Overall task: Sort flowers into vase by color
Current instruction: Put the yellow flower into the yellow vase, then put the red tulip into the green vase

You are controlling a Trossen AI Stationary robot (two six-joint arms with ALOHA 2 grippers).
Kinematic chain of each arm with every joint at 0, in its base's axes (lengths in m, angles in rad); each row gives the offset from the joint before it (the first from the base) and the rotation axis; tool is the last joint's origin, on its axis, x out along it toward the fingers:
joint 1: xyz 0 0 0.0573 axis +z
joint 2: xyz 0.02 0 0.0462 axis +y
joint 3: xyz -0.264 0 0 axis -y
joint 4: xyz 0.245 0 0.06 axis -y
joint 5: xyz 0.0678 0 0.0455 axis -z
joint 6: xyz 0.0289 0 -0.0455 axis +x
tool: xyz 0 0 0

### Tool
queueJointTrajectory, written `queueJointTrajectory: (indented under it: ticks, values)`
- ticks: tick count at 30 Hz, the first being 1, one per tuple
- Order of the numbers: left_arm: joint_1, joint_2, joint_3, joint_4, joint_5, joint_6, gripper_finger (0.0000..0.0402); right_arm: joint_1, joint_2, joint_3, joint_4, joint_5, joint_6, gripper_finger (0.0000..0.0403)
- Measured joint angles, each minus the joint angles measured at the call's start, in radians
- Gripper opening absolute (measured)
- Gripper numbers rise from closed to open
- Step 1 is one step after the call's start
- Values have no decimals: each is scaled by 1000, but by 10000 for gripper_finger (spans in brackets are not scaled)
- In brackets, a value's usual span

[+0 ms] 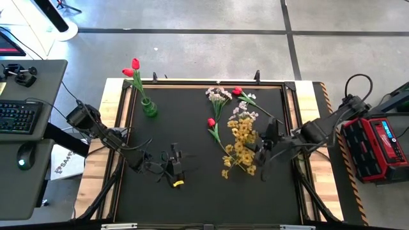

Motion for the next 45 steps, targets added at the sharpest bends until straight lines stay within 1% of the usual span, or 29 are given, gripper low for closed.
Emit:
queueJointTrajectory:
  ticks: [1, 3, 6, 8, 11, 13, 16, 19, 21, 24, 25, 26, 28, 30, 32, 36, 38, 40, 42, 45]
  values:
    - [-1, -4, 0, -11, -14, -22, 216, 5, 0, 24, 0, -8, -8, 244]
    - [4, -19, 0, -48, -9, -102, 216, 18, 0, 72, 5, -8, -34, 244]
    - [47, -50, 0, -155, 59, -288, 216, 48, 1, 142, 57, -8, -105, 244]
    - [91, -55, 0, -234, 85, -432, 216, 76, 2, 174, 150, -7, -200, 244]
    - [166, -55, 0, -357, 89, -611, 216, 120, 11, 179, 350, -8, -389, 244]
    - [216, -55, 0, -434, 103, -698, 216, 147, 31, 179, 438, -9, -493, 244]
    - [271, -55, 0, -508, 139, -769, 216, 166, 82, 179, 492, -10, -567, 244]
    - [299, -55, 0, -517, 172, -777, 216, 159, 151, 177, 491, -17, -573, 243]
    - [306, -55, 0, -508, 175, -752, 216, 138, 202, 177, 508, -18, -602, 244]
    - [320, -55, 0, -513, 158, -692, 216, 64, 266, 186, 588, -36, -682, 243]
    - [327, -55, -1, -519, 153, -675, 216, 27, 284, 206, 600, -63, -688, 243]
    - [336, -55, -8, -517, 149, -662, 216, -19, 299, 231, 602, -112, -688, 243]
    - [354, -55, -38, -502, 148, -649, 216, -122, 321, 294, 559, -252, -651, 243]
    - [371, -54, -73, -484, 155, -647, 216, -230, 346, 354, 492, -373, -580, 243]
    - [384, -54, -113, -430, 158, -647, 216, -327, 382, 402, 436, -431, -516, 243]
    - [404, -54, -199, -309, 159, -623, 216, -470, 483, 514, 301, -431, -460, 235]
    - [410, -54, -231, -244, 160, -605, 216, -520, 539, 593, 191, -431, -441, 229]
    - [414, -54, -261, -189, 161, -587, 216, -557, 595, 664, 98, -422, -458, 221]
    - [426, -54, -280, -143, 180, -568, 216, -580, 643, 724, 23, -381, -503, 213]
    - [459, -54, -295, -59, 241, -537, 216, -601, 678, 782, -82, -299, -553, 200]
